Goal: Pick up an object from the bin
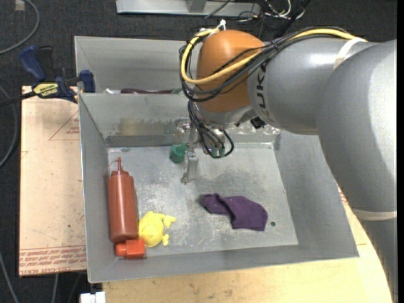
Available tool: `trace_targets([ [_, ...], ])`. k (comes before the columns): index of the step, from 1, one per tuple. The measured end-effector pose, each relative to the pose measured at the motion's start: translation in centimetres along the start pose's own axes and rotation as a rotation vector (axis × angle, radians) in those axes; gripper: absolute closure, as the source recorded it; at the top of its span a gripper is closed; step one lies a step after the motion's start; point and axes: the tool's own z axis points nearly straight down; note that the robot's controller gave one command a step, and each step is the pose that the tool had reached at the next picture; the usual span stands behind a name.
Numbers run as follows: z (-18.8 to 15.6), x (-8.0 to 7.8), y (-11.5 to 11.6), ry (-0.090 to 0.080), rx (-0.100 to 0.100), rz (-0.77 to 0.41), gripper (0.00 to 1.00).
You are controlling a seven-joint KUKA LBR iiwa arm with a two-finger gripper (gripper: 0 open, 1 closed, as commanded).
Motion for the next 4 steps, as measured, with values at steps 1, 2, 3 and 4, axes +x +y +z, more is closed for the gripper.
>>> trace_targets([
  [1,-0.5,-0.2,0.0,-0.007,-0.001,0.001,0.0],
  [2,3.5,0.3,-3.3,-0.013,-0.004,0.003,0.0],
  [3,4.8,0.4,-4.4,-0.012,-0.003,0.011,0.0],
  [4,5.5,2.0,-4.5,-0.03,-0.002,-0.062,0.0],
])
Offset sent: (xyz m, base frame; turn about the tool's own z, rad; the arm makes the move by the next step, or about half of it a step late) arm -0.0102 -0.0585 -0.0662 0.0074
